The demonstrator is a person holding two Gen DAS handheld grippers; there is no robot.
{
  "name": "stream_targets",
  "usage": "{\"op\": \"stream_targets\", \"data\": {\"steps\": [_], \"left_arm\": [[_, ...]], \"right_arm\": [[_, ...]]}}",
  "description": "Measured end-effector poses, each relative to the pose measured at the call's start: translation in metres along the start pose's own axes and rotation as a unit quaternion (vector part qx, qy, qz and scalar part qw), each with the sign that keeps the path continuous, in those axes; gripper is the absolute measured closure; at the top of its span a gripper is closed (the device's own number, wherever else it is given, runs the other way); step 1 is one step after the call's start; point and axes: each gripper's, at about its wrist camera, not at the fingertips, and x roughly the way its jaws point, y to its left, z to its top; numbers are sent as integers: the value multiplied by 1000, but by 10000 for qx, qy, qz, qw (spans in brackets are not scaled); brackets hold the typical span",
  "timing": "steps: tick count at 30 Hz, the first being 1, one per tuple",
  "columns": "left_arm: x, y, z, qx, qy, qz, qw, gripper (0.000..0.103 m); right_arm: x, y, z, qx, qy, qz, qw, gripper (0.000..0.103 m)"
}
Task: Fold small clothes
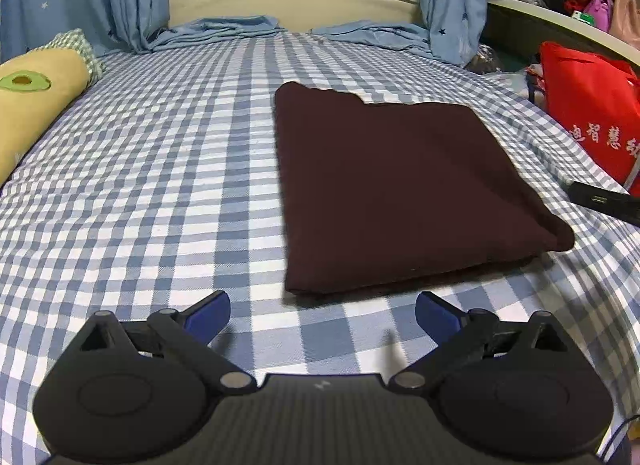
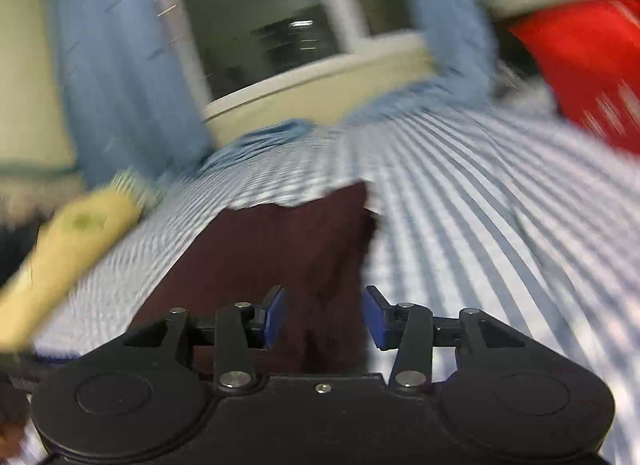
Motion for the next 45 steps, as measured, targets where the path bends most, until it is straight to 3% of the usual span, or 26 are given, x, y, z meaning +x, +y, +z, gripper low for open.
{"op": "stream_targets", "data": {"steps": [2, 5, 7, 9, 11, 12, 14, 17, 18, 19, 22, 25, 28, 32, 34, 36, 39, 40, 42, 44, 45], "left_arm": [[-4, -4, 0, 141, -41, 30, 9999, 2], [-9, -7, -1, 282, -78, 95, 9995, 2], [-10, -5, 0, 256, -59, 117, 9996, 2], [-10, -1, -1, 188, -57, 121, 9997, 2], [-8, 3, -2, 114, -44, 102, 9999, 2], [-7, 7, -2, 81, -33, 91, 9999, 2], [-3, 9, -2, 23, 13, 41, 10000, 2], [-3, 8, -2, 50, -20, -39, 10000, 2], [-4, 8, -3, 75, -45, -38, 10000, 2], [-4, 7, -4, 93, -49, -29, 9999, 2], [-1, 6, -4, 118, -39, -17, 9999, 2], [0, 4, -1, 107, -73, -34, 9999, 2], [0, 4, 0, 119, -105, -75, 9998, 2], [3, 5, 6, 320, -267, 57, 9991, 2], [7, 5, 14, 320, -415, 58, 9986, 2], [17, 7, 24, 229, -490, 20, 9985, 2], [44, 8, 32, 183, -195, 127, 9996, 2], [53, 8, 33, 168, -91, 124, 9997, 2], [66, 9, 32, 95, 54, 102, 9999, 2], [73, 9, 30, 63, 151, 97, 9998, 2], [73, 11, 29, 72, 152, 102, 9998, 2]], "right_arm": [[19, 13, 3, -255, 174, 37, 9995, 60], [52, 10, 6, -126, 627, 98, 9979, 69], [70, 3, 5, 148, 881, 198, 9958, 86], [73, -18, 9, 1015, 905, 575, 9890, 89], [63, -44, 7, 2015, 608, 1123, 9711, 91], [61, -54, 4, 2259, 537, 1203, 9652, 91], [69, -64, -5, 2332, 846, 1000, 9636, 91], [77, -73, -16, 2616, 1165, 932, 9536, 77], [71, -76, -16, 2756, 1131, 923, 9501, 59], [65, -77, -13, 2804, 1006, 796, 9513, 53], [59, -76, 7, 2538, 746, 606, 9625, 53], [87, -76, 42, 2196, 741, 489, 9716, 51], [144, -92, 74, 2289, 883, 575, 9677, 47], [203, -94, 85, 2240, 1161, 432, 9667, 50], [231, -95, 85, 2259, 1381, 420, 9634, 70], [247, -93, 92, 2272, 1355, 558, 9628, 84], [242, -80, 112, 1859, 828, 1312, 9702, 88], [243, -81, 115, 1844, 701, 1478, 9691, 88], [261, -90, 114, 1920, 1024, 1075, 9701, 88], [284, -100, 100, 1862, 1598, 668, 9671, 77], [282, -104, 96, 1887, 1505, 653, 9682, 64]]}}
